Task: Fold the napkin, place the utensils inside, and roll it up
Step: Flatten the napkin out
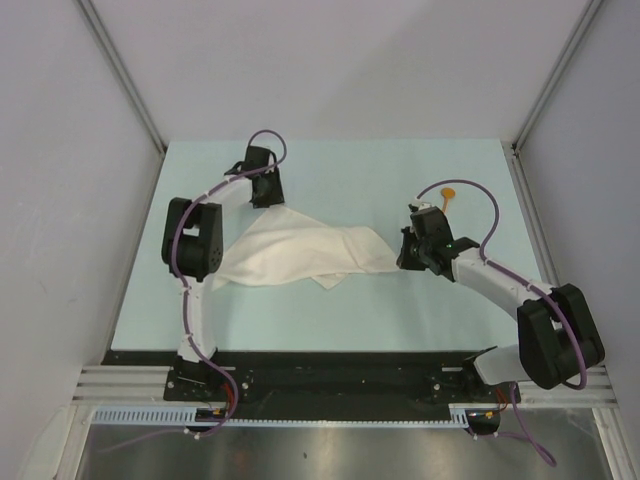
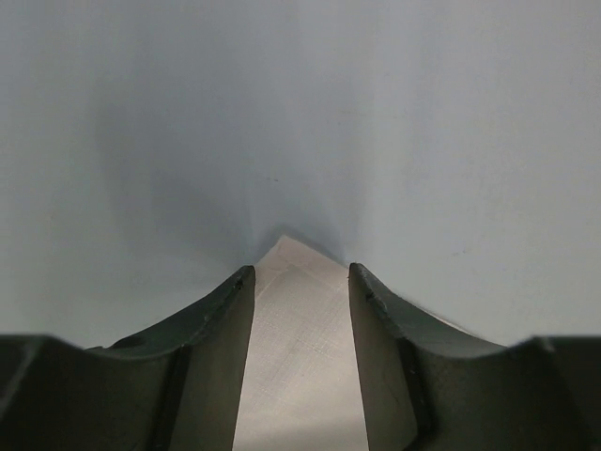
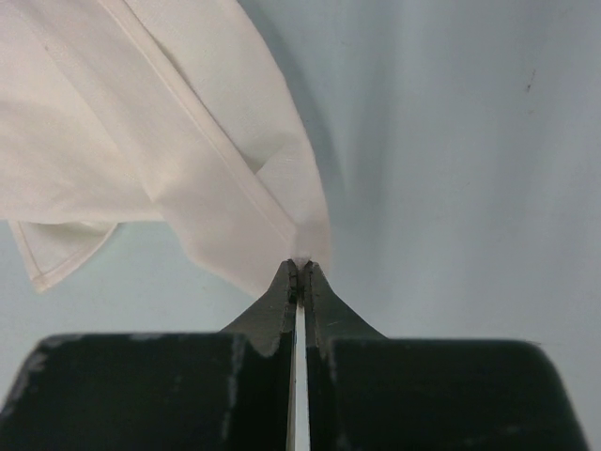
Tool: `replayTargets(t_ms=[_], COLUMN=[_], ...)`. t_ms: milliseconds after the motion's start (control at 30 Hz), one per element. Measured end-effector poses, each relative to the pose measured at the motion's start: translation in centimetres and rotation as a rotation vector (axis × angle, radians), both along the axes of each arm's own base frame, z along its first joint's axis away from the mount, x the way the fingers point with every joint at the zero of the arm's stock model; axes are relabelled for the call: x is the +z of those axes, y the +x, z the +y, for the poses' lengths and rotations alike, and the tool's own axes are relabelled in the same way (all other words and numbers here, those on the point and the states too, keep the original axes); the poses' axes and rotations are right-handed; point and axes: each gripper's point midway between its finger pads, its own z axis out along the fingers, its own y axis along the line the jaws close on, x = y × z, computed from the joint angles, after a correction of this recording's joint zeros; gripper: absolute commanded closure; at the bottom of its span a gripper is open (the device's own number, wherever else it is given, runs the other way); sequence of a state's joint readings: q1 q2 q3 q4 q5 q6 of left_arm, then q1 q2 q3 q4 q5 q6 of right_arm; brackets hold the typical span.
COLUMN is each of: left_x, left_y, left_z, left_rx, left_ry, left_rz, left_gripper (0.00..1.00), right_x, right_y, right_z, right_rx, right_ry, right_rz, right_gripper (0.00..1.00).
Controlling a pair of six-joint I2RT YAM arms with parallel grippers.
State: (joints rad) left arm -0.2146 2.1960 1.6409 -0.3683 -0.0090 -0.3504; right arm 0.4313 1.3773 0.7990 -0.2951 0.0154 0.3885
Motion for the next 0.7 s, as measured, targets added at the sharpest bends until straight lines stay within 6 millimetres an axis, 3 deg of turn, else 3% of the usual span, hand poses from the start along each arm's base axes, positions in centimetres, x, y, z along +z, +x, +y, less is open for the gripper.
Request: replayTargets(t_ms=[500, 700], left_x=[-0.2, -0.5], left_y=[0.3, 1.0], left_z=[1.5, 1.3], left_rx=[0.06, 0.047], left_ry=[0.165, 0.182], left_rz=[-0.027, -0.009], left_gripper=[0.44, 0.57], right_x=[0.0, -0.1], right_y=[0.0, 0.0], right_z=[0.3, 0.3], right_rx=[0.006, 0.008], right_ry=[0.004, 0.004], right_rz=[0.002, 0.003], right_gripper=[1.0, 1.0])
